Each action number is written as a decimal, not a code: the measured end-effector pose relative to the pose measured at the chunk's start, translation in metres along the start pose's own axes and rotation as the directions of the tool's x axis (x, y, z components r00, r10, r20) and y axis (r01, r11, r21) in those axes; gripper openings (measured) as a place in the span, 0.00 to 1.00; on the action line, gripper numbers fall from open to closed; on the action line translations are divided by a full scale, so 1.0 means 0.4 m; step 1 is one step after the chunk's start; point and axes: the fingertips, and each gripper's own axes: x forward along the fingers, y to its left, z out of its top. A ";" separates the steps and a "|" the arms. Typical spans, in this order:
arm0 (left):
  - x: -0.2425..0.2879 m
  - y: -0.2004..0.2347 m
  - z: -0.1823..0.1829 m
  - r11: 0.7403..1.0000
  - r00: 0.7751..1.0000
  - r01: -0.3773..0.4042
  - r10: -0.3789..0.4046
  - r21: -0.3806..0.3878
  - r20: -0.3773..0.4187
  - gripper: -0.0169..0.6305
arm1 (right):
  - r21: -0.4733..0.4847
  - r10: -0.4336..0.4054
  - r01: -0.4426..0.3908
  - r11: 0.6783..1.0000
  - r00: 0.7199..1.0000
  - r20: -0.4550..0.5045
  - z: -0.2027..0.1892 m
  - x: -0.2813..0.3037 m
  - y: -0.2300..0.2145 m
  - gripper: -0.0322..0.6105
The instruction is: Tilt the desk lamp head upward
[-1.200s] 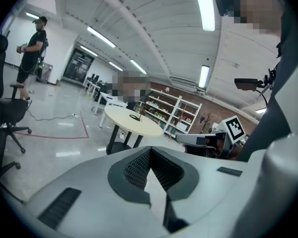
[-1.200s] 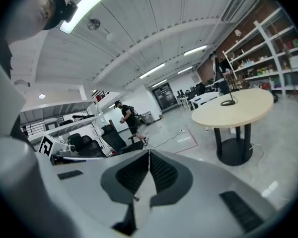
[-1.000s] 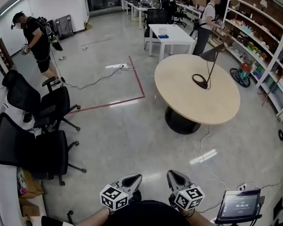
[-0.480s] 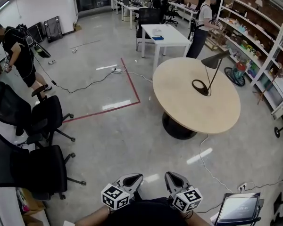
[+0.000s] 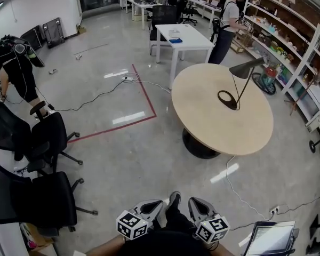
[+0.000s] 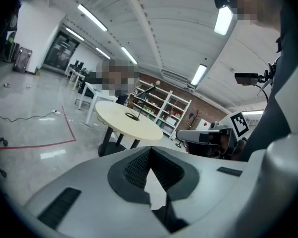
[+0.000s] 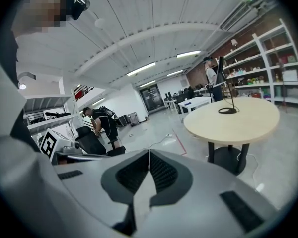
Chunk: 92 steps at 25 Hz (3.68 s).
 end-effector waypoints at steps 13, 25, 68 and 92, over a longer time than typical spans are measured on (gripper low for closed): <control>0.089 0.157 0.120 0.996 0.996 -0.085 0.085 0.021 0.023 0.03 | -0.013 0.097 -0.097 0.995 0.995 -0.011 0.104 0.220 -0.064 0.06; 0.223 0.252 0.272 0.984 0.985 -0.171 0.169 0.052 0.039 0.03 | 0.027 0.182 -0.182 0.983 0.983 0.000 0.247 0.383 -0.194 0.06; 0.791 0.591 0.678 0.983 0.986 0.159 -0.153 0.097 -0.065 0.03 | 0.046 -0.250 0.246 0.968 0.960 0.129 0.606 0.685 -0.662 0.06; 1.036 0.592 0.880 0.909 0.921 0.390 -0.383 0.145 -0.076 0.03 | 0.074 -0.518 0.516 0.854 0.824 0.230 0.764 0.684 -0.787 0.06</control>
